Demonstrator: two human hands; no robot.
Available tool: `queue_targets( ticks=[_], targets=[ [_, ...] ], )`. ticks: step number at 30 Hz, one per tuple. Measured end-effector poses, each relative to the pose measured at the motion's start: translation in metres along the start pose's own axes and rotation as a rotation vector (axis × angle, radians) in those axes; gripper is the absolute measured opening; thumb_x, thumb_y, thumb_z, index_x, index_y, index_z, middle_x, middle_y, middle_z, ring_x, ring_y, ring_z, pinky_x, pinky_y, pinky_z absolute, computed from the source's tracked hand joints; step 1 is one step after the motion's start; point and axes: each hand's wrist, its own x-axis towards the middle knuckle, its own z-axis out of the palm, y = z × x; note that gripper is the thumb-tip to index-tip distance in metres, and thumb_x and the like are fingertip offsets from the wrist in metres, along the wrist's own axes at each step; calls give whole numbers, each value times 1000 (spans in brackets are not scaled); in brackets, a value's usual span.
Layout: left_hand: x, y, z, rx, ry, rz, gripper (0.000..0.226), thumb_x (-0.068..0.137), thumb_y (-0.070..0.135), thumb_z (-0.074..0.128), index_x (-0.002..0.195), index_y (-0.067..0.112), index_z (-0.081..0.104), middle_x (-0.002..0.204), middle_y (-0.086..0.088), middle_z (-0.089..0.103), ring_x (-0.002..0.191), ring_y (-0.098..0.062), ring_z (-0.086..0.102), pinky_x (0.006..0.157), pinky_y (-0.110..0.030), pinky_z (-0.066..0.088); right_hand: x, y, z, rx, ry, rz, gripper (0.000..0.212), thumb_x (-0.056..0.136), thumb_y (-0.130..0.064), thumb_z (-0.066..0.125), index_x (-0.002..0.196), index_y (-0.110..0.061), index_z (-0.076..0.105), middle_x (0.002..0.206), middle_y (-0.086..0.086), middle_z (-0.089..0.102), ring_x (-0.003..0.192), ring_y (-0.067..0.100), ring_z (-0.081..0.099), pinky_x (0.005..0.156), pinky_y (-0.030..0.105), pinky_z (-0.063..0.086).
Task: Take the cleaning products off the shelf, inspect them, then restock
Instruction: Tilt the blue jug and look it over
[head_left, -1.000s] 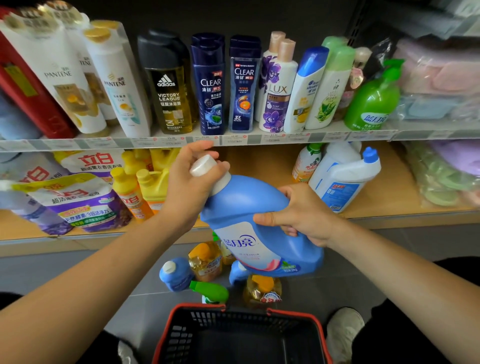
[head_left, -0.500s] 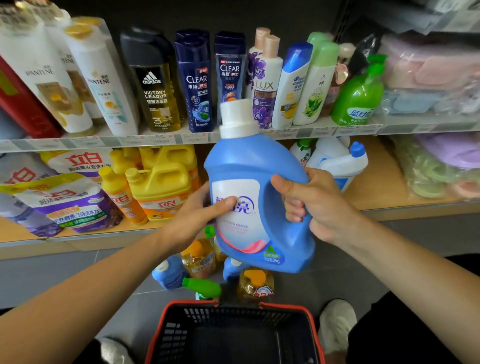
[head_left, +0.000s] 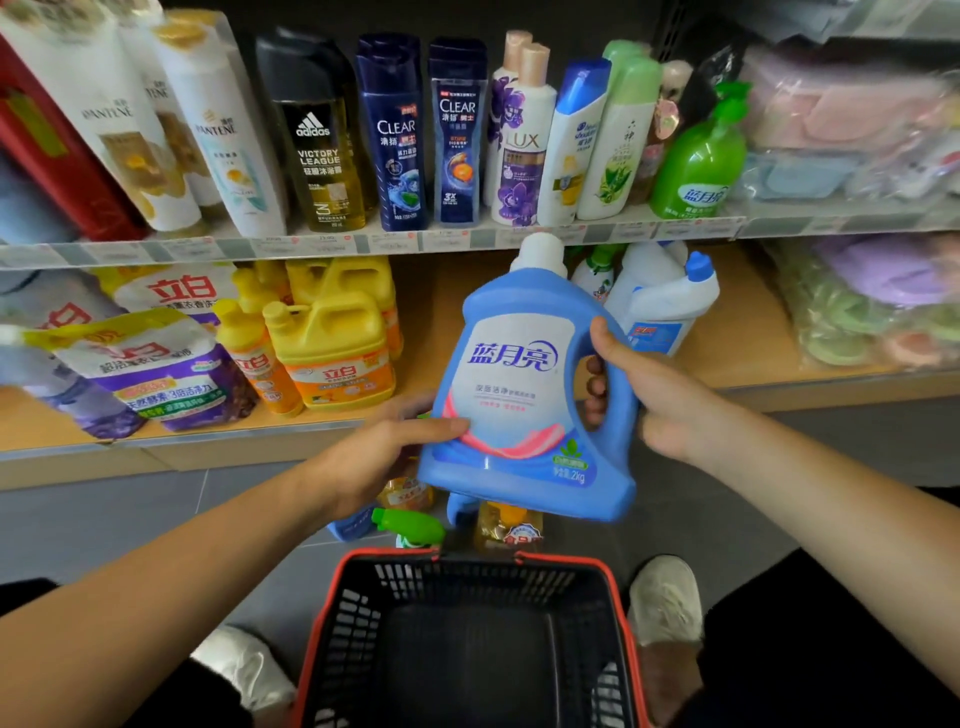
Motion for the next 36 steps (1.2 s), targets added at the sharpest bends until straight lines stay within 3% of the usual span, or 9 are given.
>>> queue_targets(
  ticks=[4,8,11,13,16,21,28,32,36],
  targets=[
    [-18,-8,-6,9,18,40,65,67,33,79,127,14,67,128,-12,70,108,-24,68,83,-33,57,-3,17,-1,-66,58,71,64,59,-65,79,93,-15,58,61,1,57,49,16,60,54,34,55],
    [-29,-14,-9,-42,79,141,78,64,42,87,132,12,64,132,-12,68,115,-22,65,93,-34,54,-3,28,3,-76,106,109,35,81,-56,72,96,-26,61,55,-8,66,50,7,67,47,26,53],
    [-32,-14,-9,-99,222,232,102,47,55,97,132,12,63,125,-10,71,111,-20,68,88,-29,58,0,31,7,-14,77,117,26,89,-48,69,101,-27,62,66,-3,73,58,11,72,50,29,56],
    [-33,-13,-9,-103,300,311,97,50,51,97,131,11,63,117,-6,75,107,-19,70,84,-27,58,2,31,13,64,67,137,21,92,-40,69,107,-26,64,80,1,78,66,15,75,52,32,58],
    [-32,-9,-8,-58,382,388,66,73,33,90,129,13,62,116,-3,75,111,-23,70,86,-29,58,2,29,24,181,51,223,17,96,-23,65,112,-15,63,88,9,79,69,22,76,49,32,58],
    [-29,-11,-16,-69,419,369,59,83,30,81,136,15,57,126,-10,71,121,-29,65,105,-52,51,4,24,33,232,17,225,21,95,-13,61,116,-8,61,92,15,78,75,27,77,51,36,59],
    [-28,-14,-17,-39,374,366,84,55,32,90,130,22,56,126,-7,69,113,-24,69,83,-30,59,1,21,35,189,-70,213,32,88,-15,69,119,-10,62,104,16,77,89,28,77,59,37,61],
    [-27,-9,-23,-11,375,391,96,49,30,92,135,14,52,128,-8,67,114,-23,69,81,-29,60,-7,18,36,90,-159,213,51,75,-25,75,123,-13,62,111,13,76,95,26,76,64,36,62],
    [-27,-2,-33,11,353,358,113,37,52,100,135,21,53,129,-3,67,115,-21,68,86,-34,59,-16,15,35,125,-266,178,43,80,-26,73,120,-14,67,119,13,73,105,27,73,70,35,62]
  ],
)
